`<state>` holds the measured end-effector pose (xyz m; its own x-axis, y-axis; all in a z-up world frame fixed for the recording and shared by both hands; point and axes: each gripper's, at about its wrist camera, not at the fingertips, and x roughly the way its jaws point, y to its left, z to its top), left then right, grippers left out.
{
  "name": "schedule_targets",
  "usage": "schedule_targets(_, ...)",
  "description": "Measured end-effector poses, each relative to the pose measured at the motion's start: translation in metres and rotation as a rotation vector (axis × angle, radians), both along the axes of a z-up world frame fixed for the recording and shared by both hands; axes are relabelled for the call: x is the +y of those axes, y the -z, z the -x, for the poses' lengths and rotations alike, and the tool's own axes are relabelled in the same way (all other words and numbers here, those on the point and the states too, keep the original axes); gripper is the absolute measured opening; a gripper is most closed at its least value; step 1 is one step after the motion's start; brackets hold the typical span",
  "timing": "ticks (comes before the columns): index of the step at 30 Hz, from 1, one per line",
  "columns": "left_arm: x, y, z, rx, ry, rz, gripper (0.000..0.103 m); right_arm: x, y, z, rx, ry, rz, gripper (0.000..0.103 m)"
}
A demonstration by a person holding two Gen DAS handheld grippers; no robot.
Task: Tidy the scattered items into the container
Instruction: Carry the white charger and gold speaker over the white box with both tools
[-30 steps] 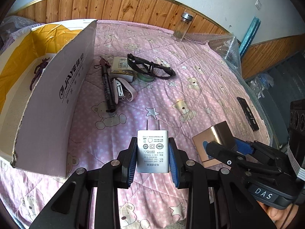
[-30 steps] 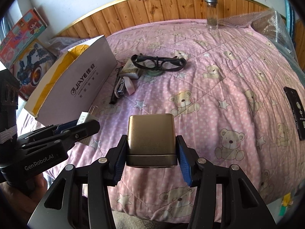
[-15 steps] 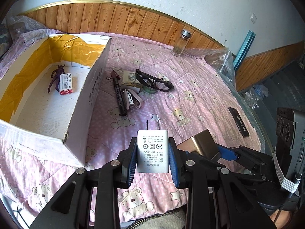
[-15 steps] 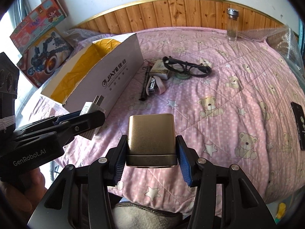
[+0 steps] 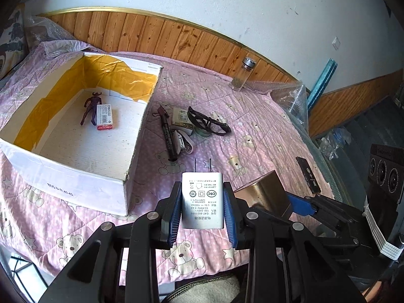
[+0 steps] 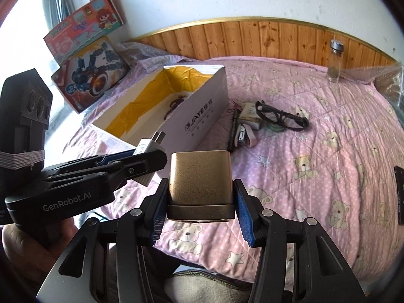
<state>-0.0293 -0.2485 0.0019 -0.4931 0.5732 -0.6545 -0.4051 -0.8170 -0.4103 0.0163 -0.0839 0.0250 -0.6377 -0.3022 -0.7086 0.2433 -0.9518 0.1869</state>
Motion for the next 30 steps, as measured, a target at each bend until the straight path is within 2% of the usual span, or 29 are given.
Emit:
schedule_targets(16,-0.063,-0.022,0.002,0.002,-0.130,-0.017,0.032,-0.040,-0.039,0.010,0.071,-0.159,0.012,0.052)
schedule_targets(23,-0.100,-0.039,0.014,0.014,-0.216,-0.030,0.032,-0.064,-0.055,0.032,0.079,-0.230,0.047,0.052)
schedule_targets(30,-0.128,-0.055,0.036,0.009,-0.256,-0.025,0.032,-0.081,-0.073,0.062,0.106,-0.259,0.060,0.052)
